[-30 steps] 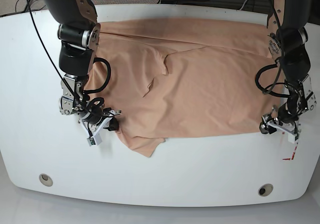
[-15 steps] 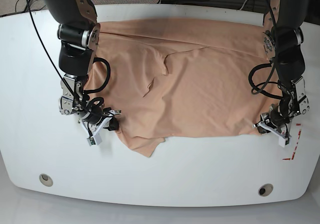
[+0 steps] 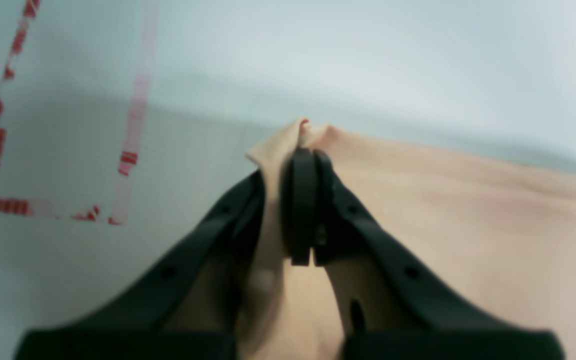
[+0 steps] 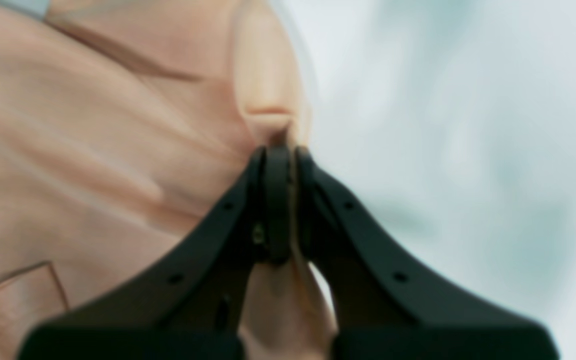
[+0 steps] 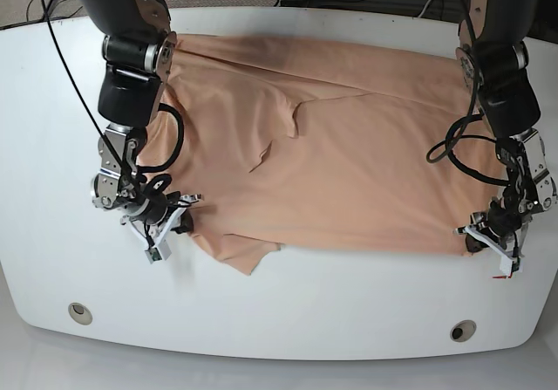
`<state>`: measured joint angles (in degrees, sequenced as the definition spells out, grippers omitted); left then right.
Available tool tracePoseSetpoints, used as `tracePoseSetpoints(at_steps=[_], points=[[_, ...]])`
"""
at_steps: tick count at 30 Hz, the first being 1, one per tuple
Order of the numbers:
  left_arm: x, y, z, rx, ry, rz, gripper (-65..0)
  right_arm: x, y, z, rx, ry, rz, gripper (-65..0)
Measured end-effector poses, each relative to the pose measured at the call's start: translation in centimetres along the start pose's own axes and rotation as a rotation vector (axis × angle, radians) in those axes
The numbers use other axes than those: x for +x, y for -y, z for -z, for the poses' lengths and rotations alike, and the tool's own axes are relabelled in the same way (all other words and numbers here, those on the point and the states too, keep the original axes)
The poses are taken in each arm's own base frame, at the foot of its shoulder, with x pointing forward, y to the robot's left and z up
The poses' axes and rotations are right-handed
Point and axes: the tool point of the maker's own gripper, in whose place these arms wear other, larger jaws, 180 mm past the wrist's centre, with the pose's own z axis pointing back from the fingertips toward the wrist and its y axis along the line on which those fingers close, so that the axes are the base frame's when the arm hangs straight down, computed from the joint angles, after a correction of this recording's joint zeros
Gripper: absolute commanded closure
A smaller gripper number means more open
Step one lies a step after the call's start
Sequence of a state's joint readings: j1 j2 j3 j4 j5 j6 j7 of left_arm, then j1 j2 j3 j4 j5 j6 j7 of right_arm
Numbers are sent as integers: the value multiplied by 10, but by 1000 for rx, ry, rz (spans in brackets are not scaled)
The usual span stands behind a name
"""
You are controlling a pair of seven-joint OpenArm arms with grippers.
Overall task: Layout the t-shirt on the table in an organized manner, then fold the t-shirt properly
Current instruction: 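Lift the hem with both grippers and fold it toward the collar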
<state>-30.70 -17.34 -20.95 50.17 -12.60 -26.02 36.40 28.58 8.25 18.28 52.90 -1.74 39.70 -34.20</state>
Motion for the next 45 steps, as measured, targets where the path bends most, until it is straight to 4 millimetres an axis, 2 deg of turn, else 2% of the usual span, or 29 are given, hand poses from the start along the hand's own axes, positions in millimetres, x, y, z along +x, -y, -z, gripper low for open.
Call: tracePoseSetpoints(at_steps=[5, 15, 23, 32, 40, 45], points=[[1, 0, -9, 11, 2, 40, -13, 15, 2, -12, -26, 25, -46, -2], [2, 3, -24, 23, 11, 103, -13, 0, 5, -40, -100, -52, -123, -2], [-16, 10, -35, -2, -39, 194, -13, -1, 6, -76, -185, -80, -205, -3], [-25, 16, -47, -15, -50, 261, -13, -10, 1, -109, -251, -116, -265, -5], [-34, 14, -48, -10, -81, 262, -13, -24, -11, -106, -235, -136, -254, -3], [-37, 13, -52, -3, -115, 266, -13, -27, -15, -113, -244, -129, -266, -3]])
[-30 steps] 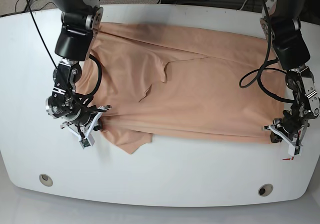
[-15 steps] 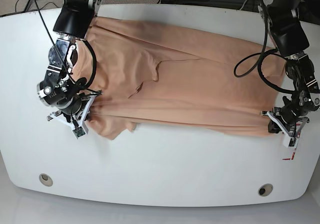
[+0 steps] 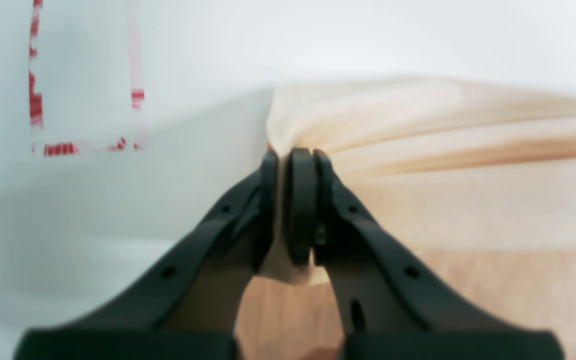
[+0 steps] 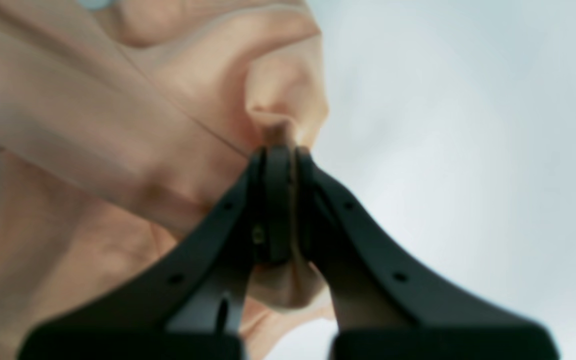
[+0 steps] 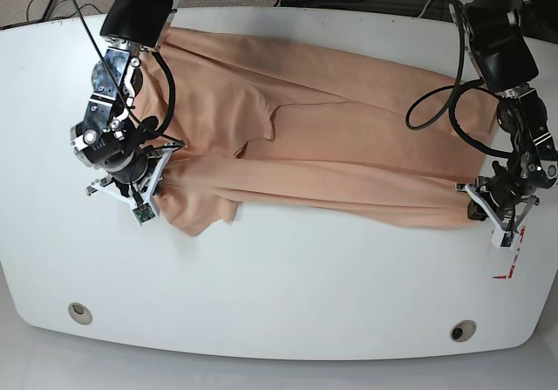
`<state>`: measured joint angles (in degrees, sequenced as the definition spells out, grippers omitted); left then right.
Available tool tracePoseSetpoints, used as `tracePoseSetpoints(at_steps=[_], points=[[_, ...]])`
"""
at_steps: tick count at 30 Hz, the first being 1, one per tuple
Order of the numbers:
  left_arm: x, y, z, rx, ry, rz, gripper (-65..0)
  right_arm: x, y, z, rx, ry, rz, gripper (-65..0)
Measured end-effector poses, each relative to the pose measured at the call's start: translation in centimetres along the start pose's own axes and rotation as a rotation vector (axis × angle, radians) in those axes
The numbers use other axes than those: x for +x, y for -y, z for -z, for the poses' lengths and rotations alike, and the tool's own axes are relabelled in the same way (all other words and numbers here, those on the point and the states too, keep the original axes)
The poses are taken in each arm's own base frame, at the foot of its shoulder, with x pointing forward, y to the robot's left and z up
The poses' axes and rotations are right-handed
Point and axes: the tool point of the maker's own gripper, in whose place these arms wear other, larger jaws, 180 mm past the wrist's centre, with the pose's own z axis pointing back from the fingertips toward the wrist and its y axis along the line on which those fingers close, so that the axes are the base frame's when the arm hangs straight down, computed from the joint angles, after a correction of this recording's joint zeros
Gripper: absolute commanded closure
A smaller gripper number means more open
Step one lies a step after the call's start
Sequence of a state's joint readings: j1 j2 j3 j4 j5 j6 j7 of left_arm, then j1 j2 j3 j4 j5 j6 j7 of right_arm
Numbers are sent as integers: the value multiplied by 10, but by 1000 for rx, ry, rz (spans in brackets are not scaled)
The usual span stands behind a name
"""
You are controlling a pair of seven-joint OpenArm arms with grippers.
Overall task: Layout the t-shirt on the table in an organized manner, then fold the t-shirt properly
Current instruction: 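Lift the hem with both grippers and fold it toward the collar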
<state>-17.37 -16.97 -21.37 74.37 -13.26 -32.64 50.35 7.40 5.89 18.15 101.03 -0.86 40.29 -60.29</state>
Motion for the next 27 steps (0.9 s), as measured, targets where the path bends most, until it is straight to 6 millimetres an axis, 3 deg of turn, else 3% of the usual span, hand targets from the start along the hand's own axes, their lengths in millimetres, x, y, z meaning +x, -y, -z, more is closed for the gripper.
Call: tracePoseSetpoints(at_steps=[4, 14, 22, 27], points=[[2, 0, -10, -17, 45, -43, -14, -4, -2, -6, -9, -1, -10, -5], [-17, 3, -26, -15, 7, -26, -14, -8, -3, -25, -42, -55, -24, -5], [-54, 8, -29, -20, -78, -25, -15, -26, -9, -28, -34, -107, -27, -6], [-66, 9, -29, -22, -103, -27, -15, -39, -15, -28, -21, -135, -26, -6]])
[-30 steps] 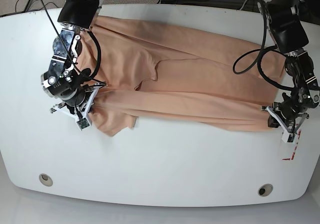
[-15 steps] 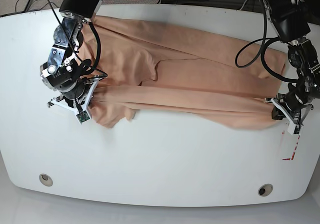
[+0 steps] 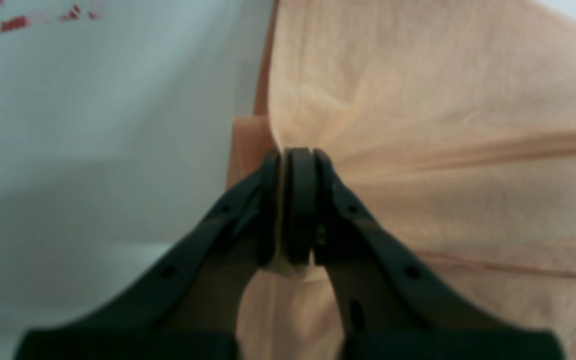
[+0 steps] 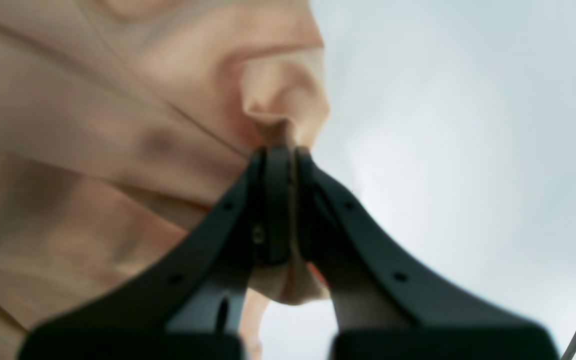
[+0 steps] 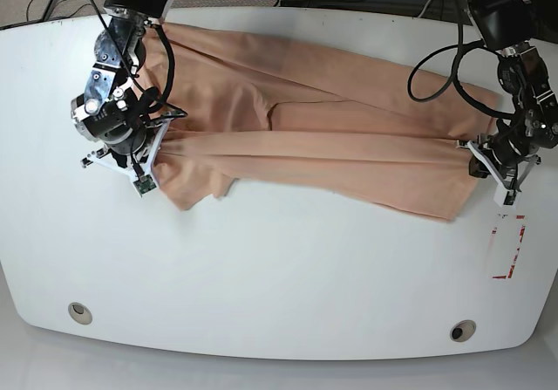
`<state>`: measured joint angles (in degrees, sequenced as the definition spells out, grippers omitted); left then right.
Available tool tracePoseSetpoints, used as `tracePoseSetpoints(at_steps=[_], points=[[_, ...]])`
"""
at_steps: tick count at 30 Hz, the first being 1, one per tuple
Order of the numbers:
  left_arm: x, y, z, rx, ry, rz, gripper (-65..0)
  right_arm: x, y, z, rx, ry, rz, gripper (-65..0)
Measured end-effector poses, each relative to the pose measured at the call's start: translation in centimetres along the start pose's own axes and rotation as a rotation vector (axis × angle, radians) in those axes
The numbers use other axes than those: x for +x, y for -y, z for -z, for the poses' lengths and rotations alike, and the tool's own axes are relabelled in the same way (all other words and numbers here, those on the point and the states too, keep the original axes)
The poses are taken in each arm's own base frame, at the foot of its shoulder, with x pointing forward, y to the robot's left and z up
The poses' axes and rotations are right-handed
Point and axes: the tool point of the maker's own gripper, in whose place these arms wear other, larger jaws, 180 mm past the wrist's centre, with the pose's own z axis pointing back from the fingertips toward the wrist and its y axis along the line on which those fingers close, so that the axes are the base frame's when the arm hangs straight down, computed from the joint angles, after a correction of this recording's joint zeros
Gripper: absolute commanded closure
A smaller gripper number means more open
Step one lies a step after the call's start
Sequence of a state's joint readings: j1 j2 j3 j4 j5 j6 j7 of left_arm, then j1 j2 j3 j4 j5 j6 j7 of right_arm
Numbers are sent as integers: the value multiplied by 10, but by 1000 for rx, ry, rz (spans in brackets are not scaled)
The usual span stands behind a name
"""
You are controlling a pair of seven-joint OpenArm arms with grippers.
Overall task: Layout the t-shirt on the table in an organized manner, then fold the t-shirt properly
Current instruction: 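Lift the hem with both grippers and fold it toward the collar, then lower the folded hem onto the shirt with both grippers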
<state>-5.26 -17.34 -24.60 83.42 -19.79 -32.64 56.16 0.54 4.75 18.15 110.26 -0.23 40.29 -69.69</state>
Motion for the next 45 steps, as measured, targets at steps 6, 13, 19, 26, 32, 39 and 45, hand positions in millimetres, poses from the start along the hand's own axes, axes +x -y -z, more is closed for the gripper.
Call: tracePoseSetpoints(at_steps=[6, 13, 19, 26, 32, 39, 45], points=[[2, 0, 0, 1, 4, 1, -18, -10, -5, 1, 12, -23, 1, -6], [3, -5, -2, 11, 3, 8, -92, -16, -8, 2, 18, -36, 1, -6], [4, -9, -4, 18, 3, 12, -167, -20, -10, 2, 22, -45, 0, -6], [5, -8, -4, 18, 4, 12, -281, -20, -10, 2, 22, -45, 0, -6], [10, -8, -3, 17, 13, 9, -388, -20, -10, 2, 22, -45, 0, -6], [31, -6, 12, -19, 47, -47, -388, -19, -13, 3, 29, -40, 13, -6], [20, -3, 36, -68, -20, -129, -388, -18, -15, 3, 33, -38, 16, -6]])
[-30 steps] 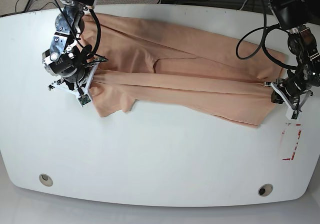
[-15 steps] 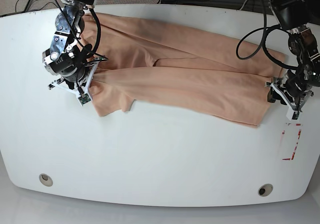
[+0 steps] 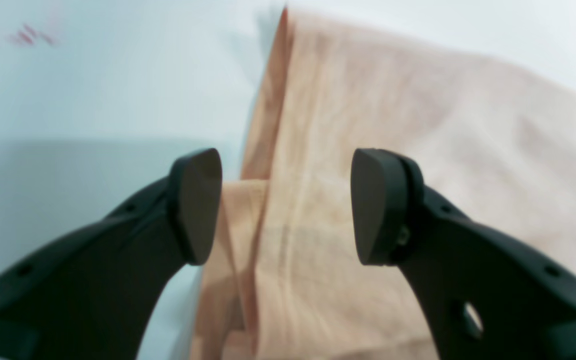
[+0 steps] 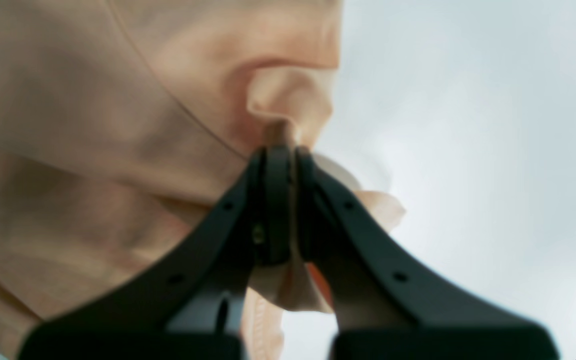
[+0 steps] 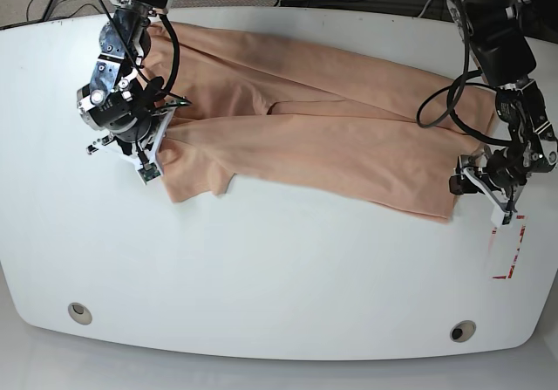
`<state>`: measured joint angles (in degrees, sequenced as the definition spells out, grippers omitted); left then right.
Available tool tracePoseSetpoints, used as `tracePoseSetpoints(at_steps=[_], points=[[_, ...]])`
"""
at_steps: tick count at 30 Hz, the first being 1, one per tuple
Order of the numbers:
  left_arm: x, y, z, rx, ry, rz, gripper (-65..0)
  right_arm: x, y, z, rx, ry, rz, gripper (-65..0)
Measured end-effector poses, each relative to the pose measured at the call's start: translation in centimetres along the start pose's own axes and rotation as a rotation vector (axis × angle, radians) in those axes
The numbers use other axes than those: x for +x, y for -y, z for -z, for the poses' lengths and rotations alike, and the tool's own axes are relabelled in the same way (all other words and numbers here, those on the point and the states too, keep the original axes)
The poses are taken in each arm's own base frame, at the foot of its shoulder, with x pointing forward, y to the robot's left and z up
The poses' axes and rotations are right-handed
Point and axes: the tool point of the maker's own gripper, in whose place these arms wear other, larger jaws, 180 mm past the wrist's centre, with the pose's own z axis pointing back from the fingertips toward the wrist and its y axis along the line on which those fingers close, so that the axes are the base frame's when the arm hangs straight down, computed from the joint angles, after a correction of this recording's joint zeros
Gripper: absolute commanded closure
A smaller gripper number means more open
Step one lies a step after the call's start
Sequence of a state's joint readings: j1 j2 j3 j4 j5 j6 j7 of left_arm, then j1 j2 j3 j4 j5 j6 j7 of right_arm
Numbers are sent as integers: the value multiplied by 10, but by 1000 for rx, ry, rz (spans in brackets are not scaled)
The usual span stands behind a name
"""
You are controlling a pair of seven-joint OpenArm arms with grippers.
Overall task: Layout the t-shirt on the table in an organized manner, then fold the t-shirt properly
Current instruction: 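Lower the folded hem onto the shirt with both grippers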
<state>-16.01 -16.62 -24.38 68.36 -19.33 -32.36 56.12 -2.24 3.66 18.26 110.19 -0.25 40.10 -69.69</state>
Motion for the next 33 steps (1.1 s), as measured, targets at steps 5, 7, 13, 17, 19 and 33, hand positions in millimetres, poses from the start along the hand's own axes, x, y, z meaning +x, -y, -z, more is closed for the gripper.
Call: tracePoseSetpoints(at_steps=[5, 7, 13, 17, 19, 33], points=[[8, -1, 13, -27, 22, -56, -388, -1, 1, 0, -4, -5, -1, -6], [10, 0, 17, -39, 21, -73, -388, -1, 1, 0, -5, -5, -2, -6], [13, 6, 29, -66, -6, -82, -388, -1, 1, 0, -5, -6, -2, -6], [20, 17, 37, -92, 5, -60, -388, -1, 1, 0, -5, -5, -1, -6], [21, 21, 40, -100, 1, -51, -386, -1, 1, 0, -5, -5, -2, -6], [15, 35, 46, -127, -18, -52, -210, 2, -4, 1, 4, 1, 8, -6]])
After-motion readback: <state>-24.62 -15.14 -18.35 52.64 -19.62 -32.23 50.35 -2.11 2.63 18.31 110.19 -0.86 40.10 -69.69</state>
